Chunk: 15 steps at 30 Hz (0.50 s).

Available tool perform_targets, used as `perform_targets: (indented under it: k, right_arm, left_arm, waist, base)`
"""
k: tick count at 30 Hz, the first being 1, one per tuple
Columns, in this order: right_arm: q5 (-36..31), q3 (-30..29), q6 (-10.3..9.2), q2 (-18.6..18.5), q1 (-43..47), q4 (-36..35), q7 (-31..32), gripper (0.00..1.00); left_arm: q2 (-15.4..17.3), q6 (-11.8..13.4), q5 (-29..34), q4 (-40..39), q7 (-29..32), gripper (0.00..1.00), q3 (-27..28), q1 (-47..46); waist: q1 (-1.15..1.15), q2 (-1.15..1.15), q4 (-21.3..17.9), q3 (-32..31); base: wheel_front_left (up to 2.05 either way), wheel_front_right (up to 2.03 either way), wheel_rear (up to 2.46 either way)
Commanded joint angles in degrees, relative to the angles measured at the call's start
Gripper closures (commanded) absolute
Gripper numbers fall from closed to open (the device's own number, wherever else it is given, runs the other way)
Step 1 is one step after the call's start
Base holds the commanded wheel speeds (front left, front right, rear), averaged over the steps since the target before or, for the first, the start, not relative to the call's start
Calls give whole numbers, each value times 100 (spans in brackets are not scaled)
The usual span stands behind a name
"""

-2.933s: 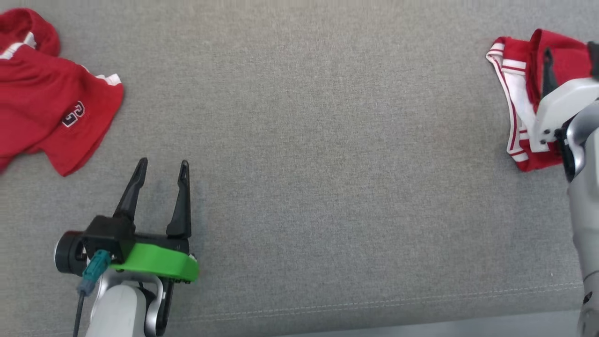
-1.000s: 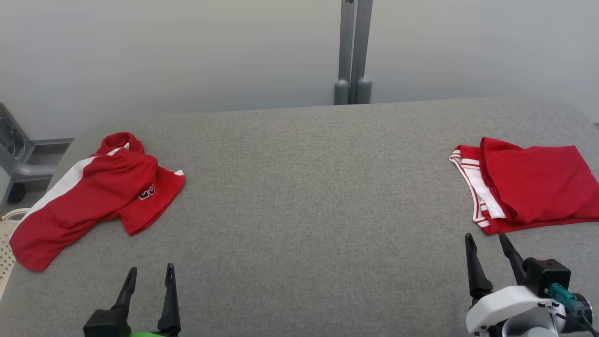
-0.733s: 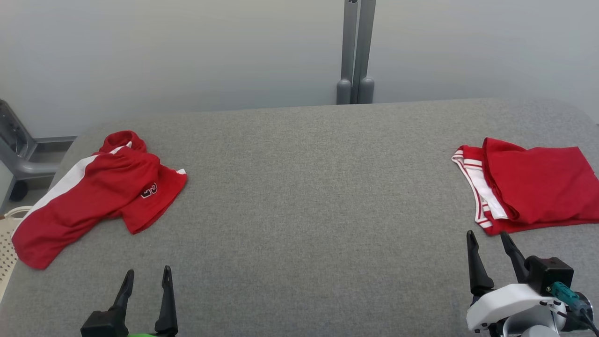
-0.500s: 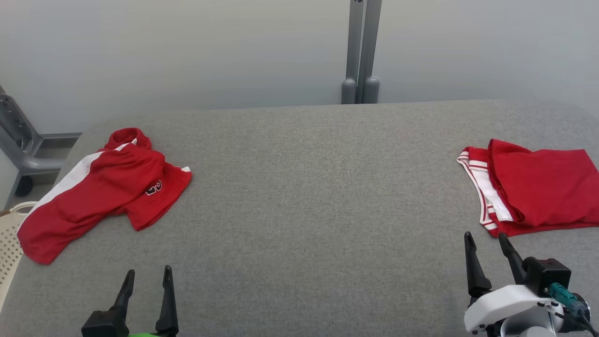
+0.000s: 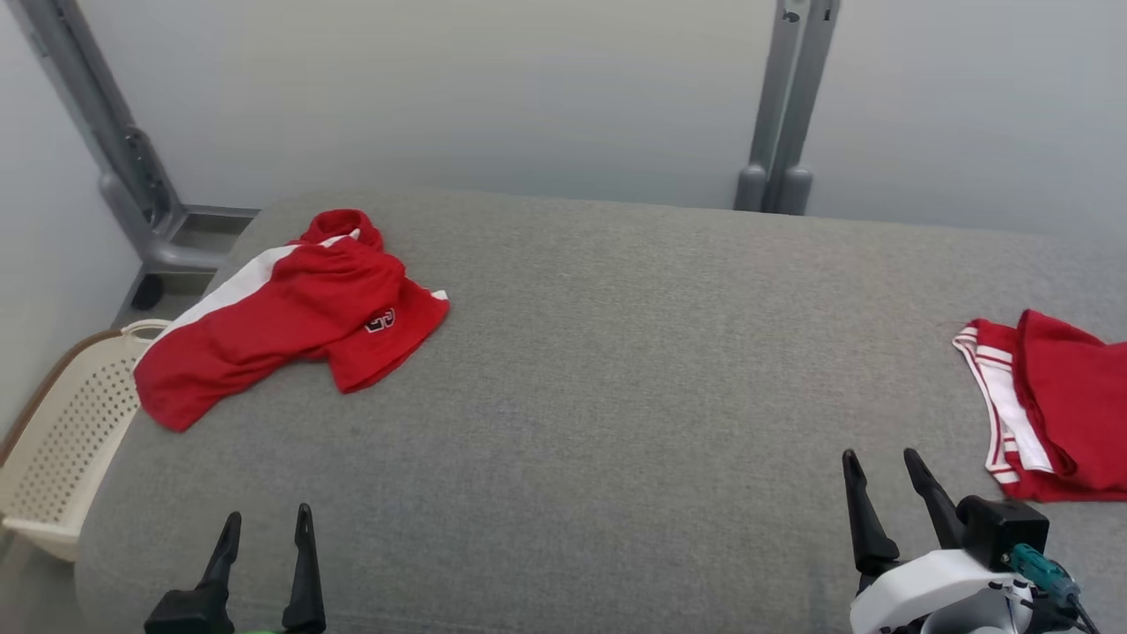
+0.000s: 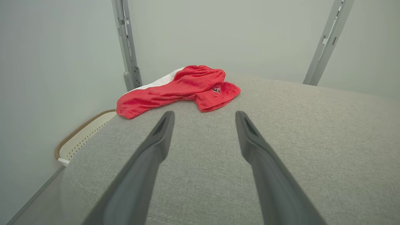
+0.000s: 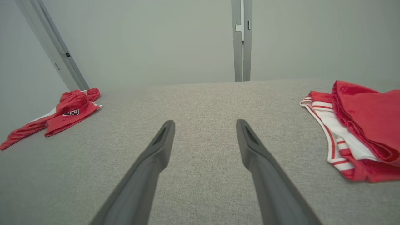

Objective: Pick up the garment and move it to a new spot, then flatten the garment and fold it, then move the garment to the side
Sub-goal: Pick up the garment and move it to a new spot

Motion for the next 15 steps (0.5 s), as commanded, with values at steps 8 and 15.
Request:
perform_targets:
  k: [8,15]
  right_arm:
    - [238,256,-7,-12,74,-2,-19,0]
    - [361,446,-7,-14,72,15,-19,0]
  left_arm:
    - [136,-18,98,-34,-5,0,57,174]
    - [206,-36,93,-22,-4,0,69,212]
  waist:
    - [0,0,1085,-91]
    - [0,0,1482,-132]
  base:
    - [0,0,0]
    - [0,0,0]
